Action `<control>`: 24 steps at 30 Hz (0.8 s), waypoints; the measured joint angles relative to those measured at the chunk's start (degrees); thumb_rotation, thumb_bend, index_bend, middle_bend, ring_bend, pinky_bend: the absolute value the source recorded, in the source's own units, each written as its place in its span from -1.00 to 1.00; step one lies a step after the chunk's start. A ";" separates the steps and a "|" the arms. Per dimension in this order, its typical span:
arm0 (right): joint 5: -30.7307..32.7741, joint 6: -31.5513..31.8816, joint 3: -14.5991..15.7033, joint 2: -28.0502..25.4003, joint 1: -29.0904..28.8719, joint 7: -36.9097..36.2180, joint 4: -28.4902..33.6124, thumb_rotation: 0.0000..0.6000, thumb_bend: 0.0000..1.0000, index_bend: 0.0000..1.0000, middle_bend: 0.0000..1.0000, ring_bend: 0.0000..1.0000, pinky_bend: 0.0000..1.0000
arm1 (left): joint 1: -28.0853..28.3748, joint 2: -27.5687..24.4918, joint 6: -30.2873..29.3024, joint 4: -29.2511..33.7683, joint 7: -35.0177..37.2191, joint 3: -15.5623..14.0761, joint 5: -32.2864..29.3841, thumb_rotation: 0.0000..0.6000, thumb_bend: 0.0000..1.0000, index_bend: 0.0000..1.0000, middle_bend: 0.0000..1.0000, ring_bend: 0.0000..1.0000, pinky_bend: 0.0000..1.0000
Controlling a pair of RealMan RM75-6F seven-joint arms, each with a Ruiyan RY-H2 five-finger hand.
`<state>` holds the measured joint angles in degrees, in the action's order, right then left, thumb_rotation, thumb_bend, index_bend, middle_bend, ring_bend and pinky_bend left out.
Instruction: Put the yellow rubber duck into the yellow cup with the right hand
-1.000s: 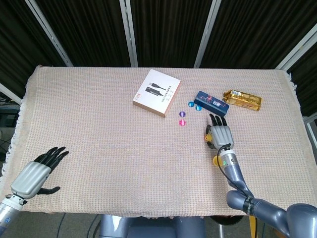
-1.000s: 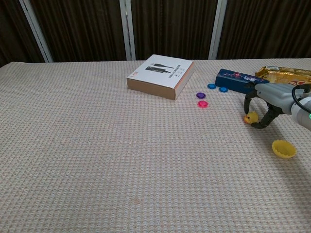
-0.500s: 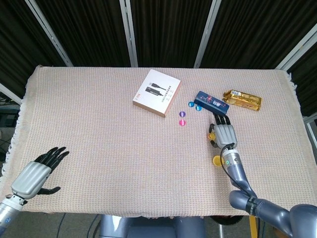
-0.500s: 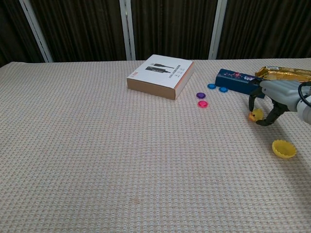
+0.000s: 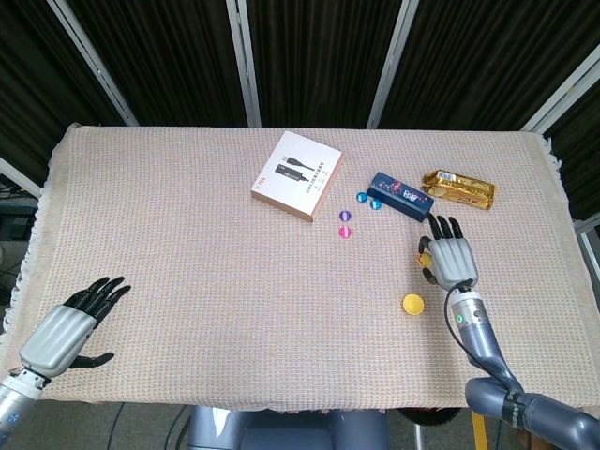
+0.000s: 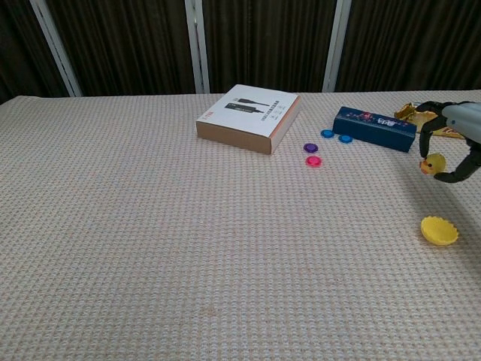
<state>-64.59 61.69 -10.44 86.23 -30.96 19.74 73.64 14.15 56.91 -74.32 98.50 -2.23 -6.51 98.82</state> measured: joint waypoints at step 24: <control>-1.22 10.55 3.46 -4.38 7.83 5.50 15.31 1.00 -0.53 -0.01 -1.00 -1.00 -1.00 | 0.25 0.19 0.10 -0.34 0.40 0.31 -0.35 1.00 -1.00 -1.00 -1.00 -1.00 -0.57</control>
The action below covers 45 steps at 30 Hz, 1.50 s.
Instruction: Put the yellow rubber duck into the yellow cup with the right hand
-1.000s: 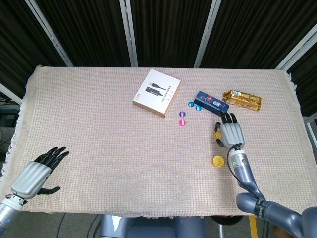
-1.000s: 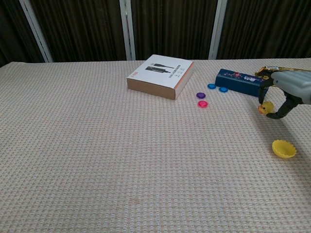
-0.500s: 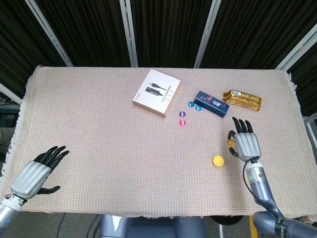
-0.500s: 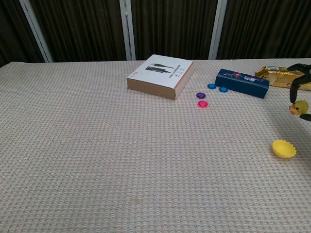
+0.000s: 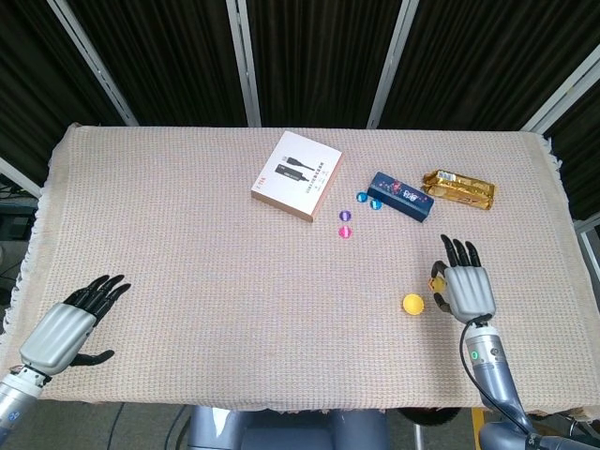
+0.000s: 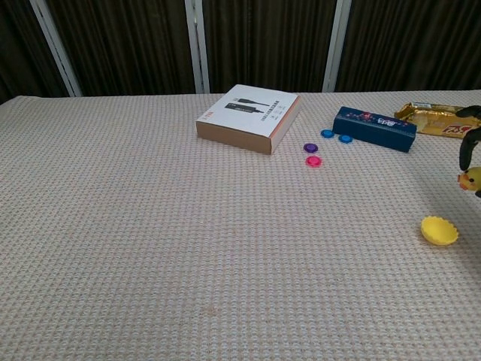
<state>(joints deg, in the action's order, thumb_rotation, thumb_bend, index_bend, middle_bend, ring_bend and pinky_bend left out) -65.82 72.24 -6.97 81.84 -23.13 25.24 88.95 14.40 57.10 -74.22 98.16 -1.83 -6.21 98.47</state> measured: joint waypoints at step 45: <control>3.55 0.46 0.58 9.26 2.20 3.95 -2.42 1.00 -0.53 -0.01 -1.00 -1.00 -1.00 | -0.43 -0.16 -0.60 -0.30 0.29 -0.02 -0.27 1.00 -1.00 -1.00 -1.00 -1.00 -0.57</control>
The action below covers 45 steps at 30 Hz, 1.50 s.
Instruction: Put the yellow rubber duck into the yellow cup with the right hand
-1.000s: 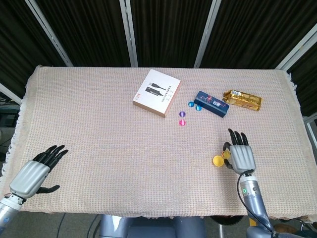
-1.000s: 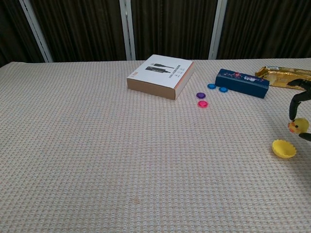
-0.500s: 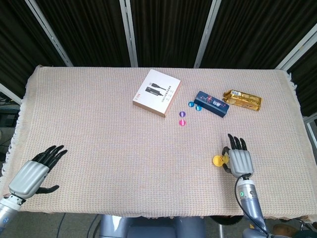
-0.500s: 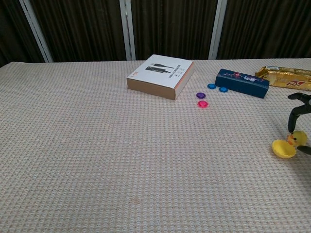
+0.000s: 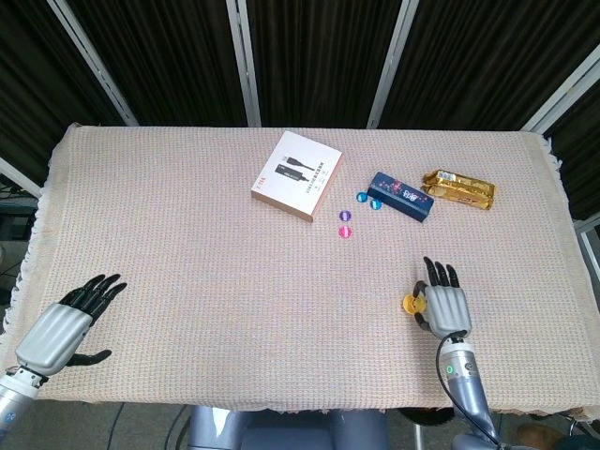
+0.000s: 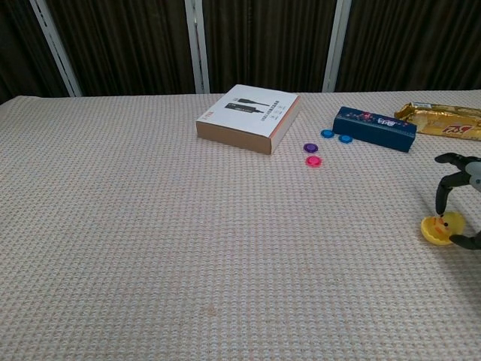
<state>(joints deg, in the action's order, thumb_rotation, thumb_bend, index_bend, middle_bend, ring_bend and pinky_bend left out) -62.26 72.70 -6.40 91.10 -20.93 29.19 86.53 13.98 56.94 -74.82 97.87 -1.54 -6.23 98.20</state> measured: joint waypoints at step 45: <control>-1.23 -2.17 -0.54 -2.64 -0.19 -1.10 1.89 1.00 -1.00 -0.54 -1.00 -1.00 -1.00 | 0.03 0.02 0.17 0.08 -0.25 0.14 -0.25 1.00 -1.00 -1.00 -1.00 -1.00 -0.57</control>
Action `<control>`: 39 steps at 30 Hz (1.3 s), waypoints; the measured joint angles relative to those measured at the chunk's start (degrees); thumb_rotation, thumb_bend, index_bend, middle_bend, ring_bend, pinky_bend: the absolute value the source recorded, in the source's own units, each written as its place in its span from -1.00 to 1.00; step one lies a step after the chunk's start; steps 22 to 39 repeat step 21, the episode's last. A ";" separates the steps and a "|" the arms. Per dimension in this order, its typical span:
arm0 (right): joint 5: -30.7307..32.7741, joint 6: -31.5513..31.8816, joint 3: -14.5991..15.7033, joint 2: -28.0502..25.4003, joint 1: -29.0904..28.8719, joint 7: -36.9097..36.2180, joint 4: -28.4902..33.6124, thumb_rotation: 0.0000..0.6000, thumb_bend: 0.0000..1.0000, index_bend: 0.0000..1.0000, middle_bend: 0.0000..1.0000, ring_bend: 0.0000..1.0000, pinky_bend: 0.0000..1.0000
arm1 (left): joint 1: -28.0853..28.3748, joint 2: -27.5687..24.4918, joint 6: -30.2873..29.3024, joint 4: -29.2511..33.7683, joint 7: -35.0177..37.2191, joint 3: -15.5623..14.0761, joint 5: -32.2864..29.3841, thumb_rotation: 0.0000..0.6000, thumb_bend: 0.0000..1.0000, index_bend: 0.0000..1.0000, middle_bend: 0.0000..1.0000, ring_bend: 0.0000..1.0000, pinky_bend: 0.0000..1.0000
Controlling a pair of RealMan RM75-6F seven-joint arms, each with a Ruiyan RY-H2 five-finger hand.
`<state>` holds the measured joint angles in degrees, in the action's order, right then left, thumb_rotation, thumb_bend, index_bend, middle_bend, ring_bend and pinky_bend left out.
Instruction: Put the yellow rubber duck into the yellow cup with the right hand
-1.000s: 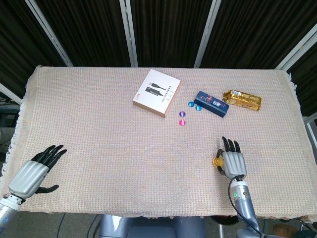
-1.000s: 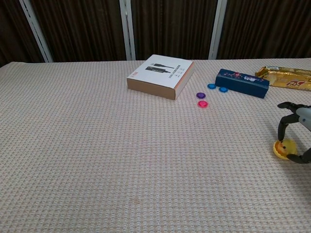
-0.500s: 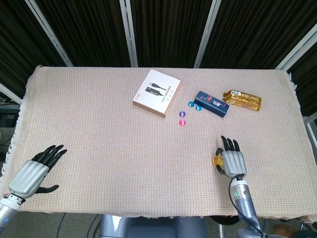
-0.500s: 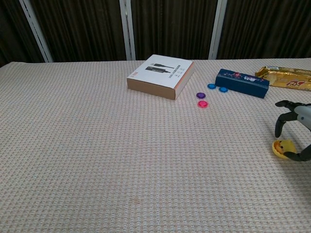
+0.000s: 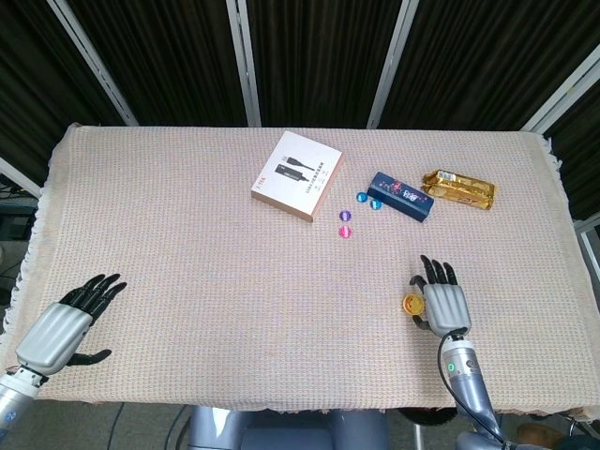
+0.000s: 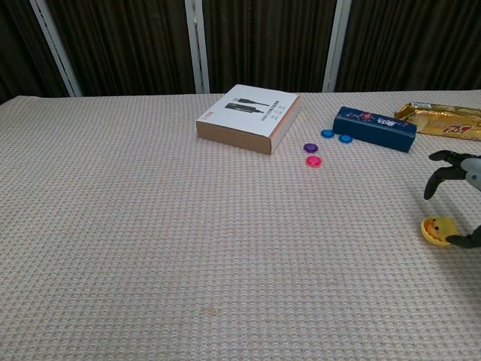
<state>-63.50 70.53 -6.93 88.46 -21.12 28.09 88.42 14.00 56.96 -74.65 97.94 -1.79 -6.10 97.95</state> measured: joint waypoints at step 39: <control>-13.34 10.18 6.23 -23.09 7.59 0.52 16.03 1.00 -1.00 -1.00 -1.00 -1.00 -1.00 | -0.39 -0.05 0.01 -0.14 -1.06 -0.13 -0.40 1.00 -1.00 -1.00 -1.00 -1.00 -0.57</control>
